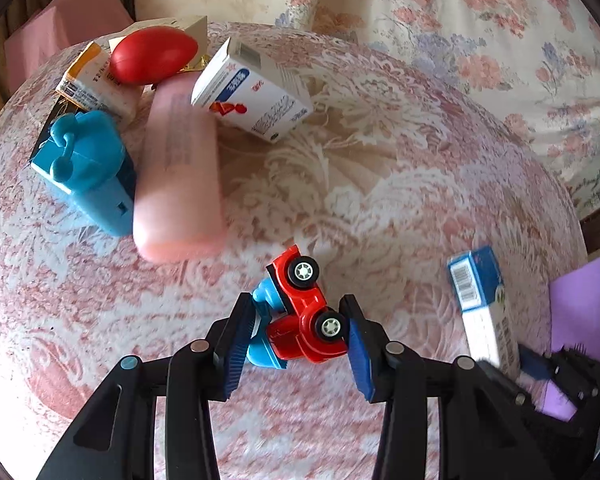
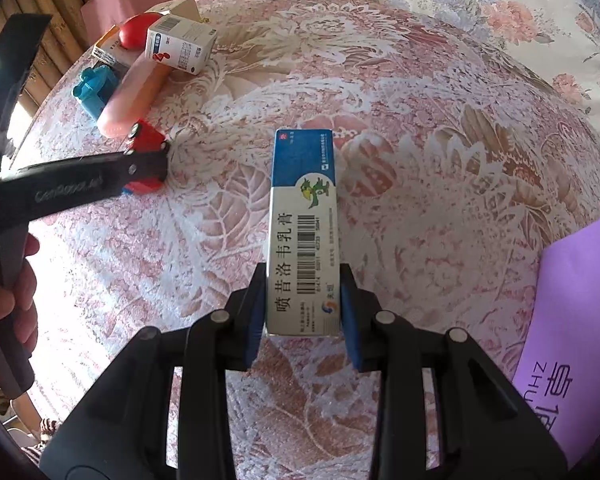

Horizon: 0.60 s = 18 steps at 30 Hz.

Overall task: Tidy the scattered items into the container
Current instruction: 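Carry the toy car and medicine box with both grippers into the purple box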

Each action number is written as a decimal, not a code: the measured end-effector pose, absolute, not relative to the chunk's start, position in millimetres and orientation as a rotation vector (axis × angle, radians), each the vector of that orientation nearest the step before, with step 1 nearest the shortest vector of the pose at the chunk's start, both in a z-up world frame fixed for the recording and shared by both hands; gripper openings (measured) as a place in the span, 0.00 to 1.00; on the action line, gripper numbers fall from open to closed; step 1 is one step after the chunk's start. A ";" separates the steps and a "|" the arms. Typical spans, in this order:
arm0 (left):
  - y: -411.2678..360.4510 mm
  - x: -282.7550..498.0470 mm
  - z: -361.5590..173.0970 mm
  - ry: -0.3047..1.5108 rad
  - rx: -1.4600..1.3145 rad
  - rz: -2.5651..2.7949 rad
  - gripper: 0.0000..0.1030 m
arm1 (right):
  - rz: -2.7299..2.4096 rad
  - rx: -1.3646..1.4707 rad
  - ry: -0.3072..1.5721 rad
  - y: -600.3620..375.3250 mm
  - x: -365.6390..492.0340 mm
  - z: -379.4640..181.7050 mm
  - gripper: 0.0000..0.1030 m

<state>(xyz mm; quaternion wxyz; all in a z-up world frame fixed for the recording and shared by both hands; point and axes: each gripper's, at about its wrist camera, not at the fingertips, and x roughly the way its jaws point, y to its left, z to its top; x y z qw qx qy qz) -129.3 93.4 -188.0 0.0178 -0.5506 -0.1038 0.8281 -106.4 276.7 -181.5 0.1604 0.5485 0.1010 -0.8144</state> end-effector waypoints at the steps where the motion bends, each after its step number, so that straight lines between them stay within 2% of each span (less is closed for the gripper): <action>1: 93.8 -128.2 -187.9 -0.302 -1.708 2.571 0.43 | -2.331 1.565 0.296 275.8 -106.1 -181.4 0.36; 18: 88.4 -125.4 -187.5 -0.267 -1.710 2.545 0.43 | -2.349 1.556 0.317 265.7 -103.0 -178.4 0.35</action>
